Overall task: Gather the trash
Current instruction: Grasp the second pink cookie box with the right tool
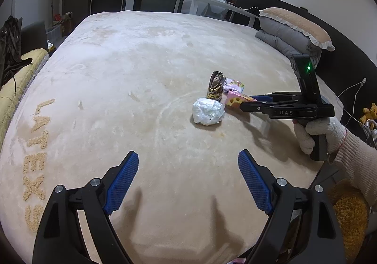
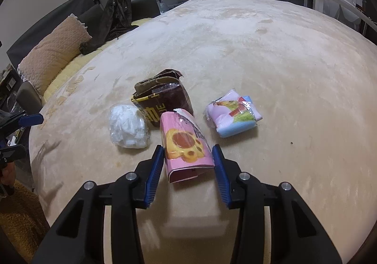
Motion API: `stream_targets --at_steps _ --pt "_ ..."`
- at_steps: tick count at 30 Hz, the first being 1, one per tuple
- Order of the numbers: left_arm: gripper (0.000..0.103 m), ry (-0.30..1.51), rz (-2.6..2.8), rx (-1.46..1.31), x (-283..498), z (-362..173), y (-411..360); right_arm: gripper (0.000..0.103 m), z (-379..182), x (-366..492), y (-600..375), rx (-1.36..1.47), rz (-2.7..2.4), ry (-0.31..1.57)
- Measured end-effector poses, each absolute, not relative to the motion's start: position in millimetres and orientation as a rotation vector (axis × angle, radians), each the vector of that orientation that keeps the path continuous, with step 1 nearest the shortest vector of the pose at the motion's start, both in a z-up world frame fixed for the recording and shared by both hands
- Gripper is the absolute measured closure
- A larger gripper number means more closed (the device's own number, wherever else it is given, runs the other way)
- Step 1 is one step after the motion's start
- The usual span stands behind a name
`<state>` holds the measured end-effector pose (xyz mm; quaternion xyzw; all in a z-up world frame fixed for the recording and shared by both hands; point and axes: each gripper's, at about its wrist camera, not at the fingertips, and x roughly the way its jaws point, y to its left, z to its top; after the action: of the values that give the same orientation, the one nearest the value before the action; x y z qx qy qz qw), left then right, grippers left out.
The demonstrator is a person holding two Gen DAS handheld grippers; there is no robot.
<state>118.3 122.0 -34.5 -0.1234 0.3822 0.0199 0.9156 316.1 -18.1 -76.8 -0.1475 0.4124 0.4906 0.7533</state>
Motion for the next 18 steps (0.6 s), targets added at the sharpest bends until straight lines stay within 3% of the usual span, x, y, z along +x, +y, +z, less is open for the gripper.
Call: stream_targets --at_steps 18 --pt "0.018 0.817 0.008 -0.211 189.7 -57.5 92.4 0.064 -44.6 292.5 -78.9 -0.275 1.098 0.839"
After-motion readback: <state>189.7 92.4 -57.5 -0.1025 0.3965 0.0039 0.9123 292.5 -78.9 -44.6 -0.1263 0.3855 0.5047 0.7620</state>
